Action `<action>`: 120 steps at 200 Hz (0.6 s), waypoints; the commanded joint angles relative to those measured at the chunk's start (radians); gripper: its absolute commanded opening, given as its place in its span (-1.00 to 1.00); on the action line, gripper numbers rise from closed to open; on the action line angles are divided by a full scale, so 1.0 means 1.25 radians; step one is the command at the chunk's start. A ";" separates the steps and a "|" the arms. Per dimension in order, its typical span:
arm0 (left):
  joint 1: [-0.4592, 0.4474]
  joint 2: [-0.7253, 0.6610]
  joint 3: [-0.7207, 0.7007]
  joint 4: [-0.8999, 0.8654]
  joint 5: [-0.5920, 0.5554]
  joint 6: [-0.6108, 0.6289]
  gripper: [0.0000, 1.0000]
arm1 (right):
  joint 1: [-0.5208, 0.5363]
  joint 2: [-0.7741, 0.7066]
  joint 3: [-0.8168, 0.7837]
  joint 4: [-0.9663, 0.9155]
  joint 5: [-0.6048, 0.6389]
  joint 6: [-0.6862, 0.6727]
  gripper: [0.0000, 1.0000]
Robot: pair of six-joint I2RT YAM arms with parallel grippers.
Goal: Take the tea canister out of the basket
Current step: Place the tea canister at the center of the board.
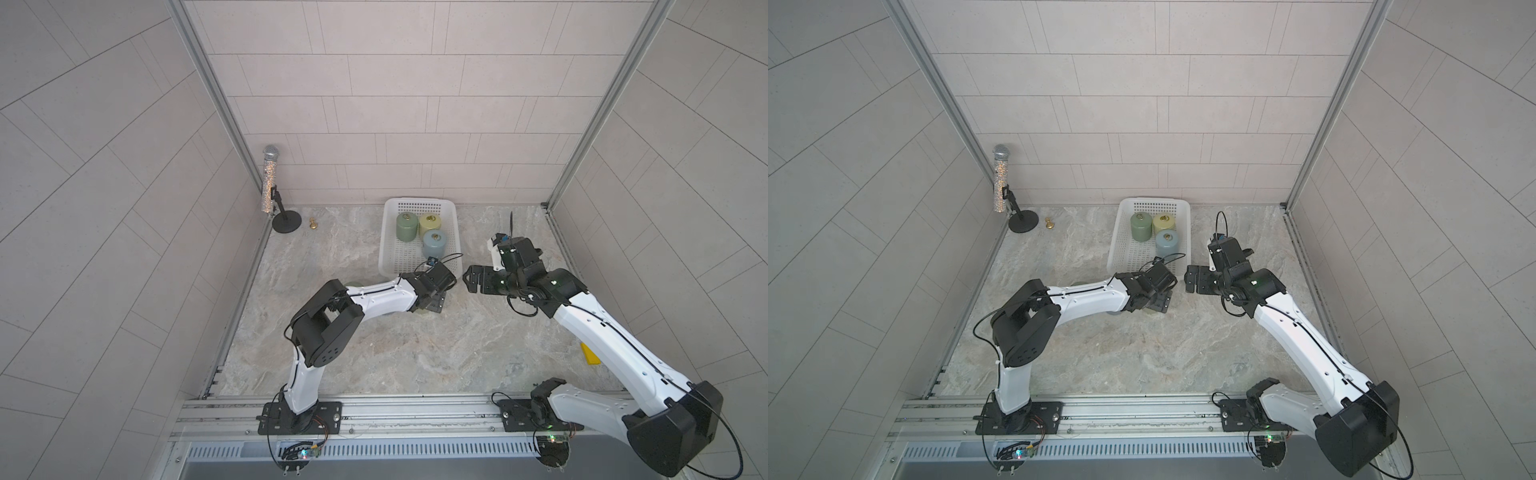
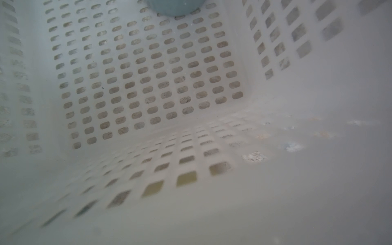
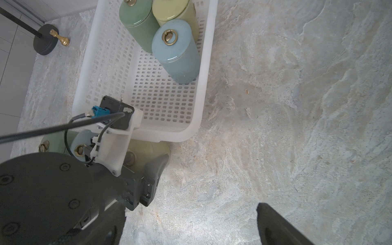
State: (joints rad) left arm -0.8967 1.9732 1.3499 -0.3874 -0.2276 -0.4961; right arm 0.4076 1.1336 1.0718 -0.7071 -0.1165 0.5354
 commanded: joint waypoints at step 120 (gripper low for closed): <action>0.004 -0.072 0.010 -0.022 0.045 -0.007 1.00 | 0.005 0.008 0.009 -0.007 0.006 0.004 1.00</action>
State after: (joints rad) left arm -0.8967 1.9446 1.3453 -0.3874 -0.1741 -0.5045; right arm 0.4076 1.1397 1.0718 -0.7071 -0.1165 0.5354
